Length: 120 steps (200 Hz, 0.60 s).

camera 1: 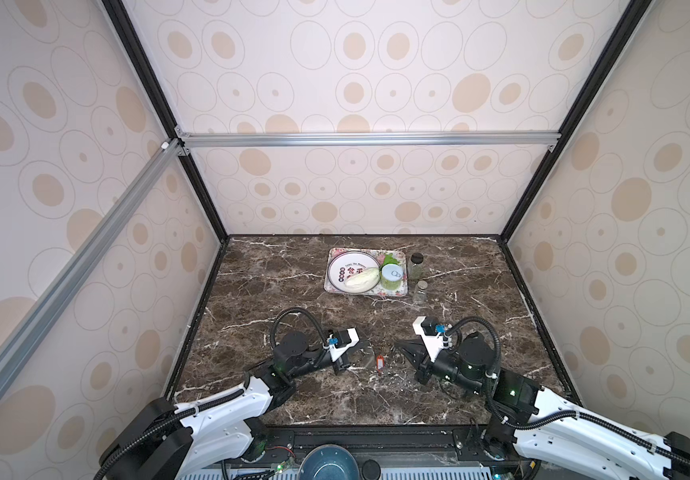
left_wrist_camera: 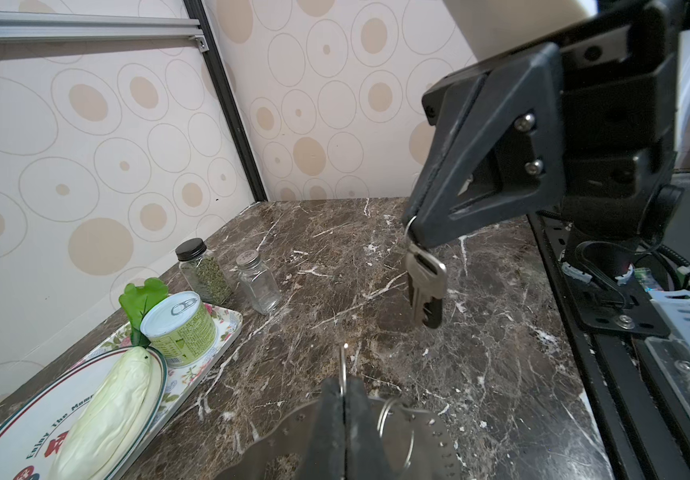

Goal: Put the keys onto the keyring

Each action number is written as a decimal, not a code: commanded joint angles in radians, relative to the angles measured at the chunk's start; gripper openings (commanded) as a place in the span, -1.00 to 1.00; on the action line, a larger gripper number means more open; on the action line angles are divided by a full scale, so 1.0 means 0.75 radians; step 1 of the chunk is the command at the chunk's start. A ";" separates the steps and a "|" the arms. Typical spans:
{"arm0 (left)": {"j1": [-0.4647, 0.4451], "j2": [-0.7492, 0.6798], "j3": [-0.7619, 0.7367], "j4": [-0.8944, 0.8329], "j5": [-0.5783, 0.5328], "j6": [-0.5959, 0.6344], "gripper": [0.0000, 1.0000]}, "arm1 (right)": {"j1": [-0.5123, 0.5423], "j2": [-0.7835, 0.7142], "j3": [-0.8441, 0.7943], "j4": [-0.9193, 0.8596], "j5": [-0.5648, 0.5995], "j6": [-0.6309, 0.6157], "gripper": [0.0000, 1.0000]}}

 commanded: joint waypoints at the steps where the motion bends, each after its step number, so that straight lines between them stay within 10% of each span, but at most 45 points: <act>1: -0.015 -0.012 0.073 0.007 0.012 0.041 -1.00 | 0.005 -0.026 0.000 0.055 -0.109 -0.046 -1.00; 120: -0.032 0.010 0.095 -0.034 0.064 0.090 -1.00 | 0.005 0.026 -0.002 0.075 -0.133 -0.043 -1.00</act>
